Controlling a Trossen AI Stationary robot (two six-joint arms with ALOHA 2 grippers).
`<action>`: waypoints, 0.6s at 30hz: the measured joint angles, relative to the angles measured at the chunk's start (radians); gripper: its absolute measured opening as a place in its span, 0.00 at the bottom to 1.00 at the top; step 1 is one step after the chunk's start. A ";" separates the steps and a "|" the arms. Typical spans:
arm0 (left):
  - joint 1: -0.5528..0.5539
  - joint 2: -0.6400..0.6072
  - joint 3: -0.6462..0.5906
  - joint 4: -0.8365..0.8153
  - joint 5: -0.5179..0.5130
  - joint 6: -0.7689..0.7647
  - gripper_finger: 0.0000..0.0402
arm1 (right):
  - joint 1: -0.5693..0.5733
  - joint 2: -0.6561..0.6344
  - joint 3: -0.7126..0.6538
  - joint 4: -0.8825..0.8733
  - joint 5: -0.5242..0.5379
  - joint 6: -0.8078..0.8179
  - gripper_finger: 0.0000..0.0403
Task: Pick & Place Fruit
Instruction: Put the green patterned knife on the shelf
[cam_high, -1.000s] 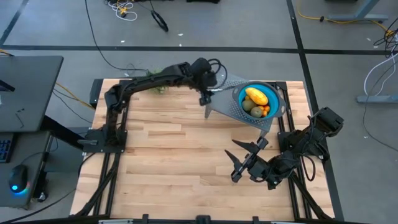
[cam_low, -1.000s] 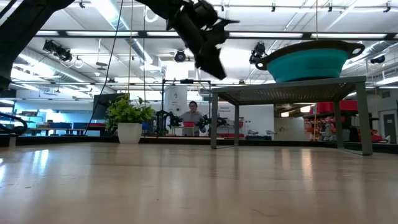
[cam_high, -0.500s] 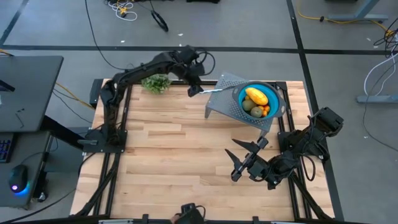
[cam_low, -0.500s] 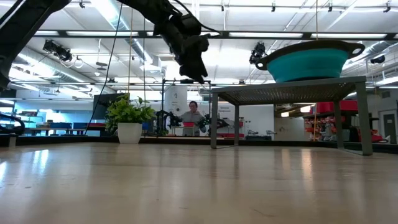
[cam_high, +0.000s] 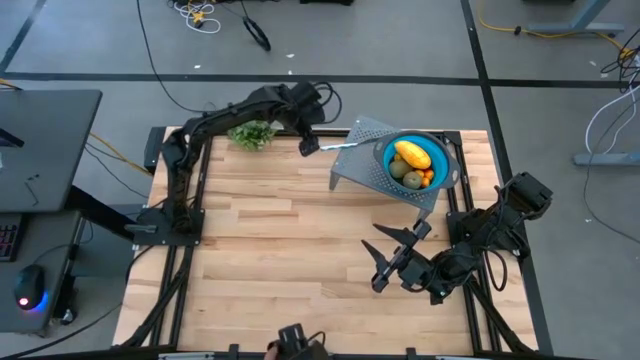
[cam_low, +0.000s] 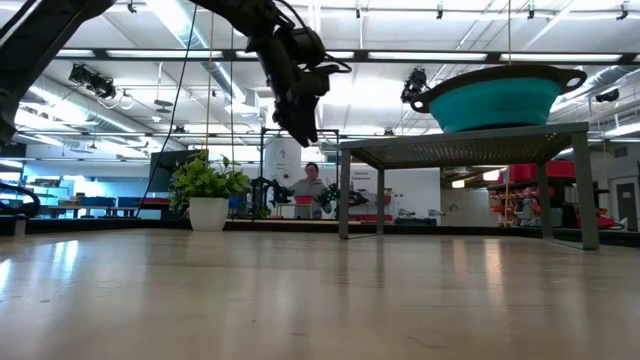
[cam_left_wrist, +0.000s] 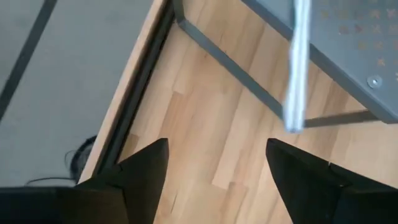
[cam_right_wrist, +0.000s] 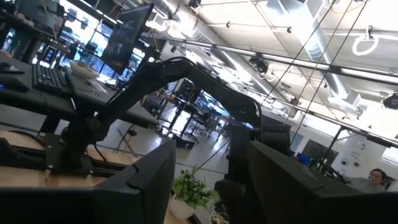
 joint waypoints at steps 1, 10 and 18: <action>-0.010 0.000 0.000 -0.004 -0.017 0.000 0.68 | 0.000 0.000 0.000 0.000 -0.006 0.000 0.53; -0.081 0.001 0.000 -0.018 -0.093 0.001 0.66 | 0.000 0.000 0.000 0.000 -0.026 0.019 0.53; -0.089 0.000 -0.056 0.072 -0.116 -0.002 0.66 | 0.002 0.000 0.000 0.000 -0.040 0.019 0.53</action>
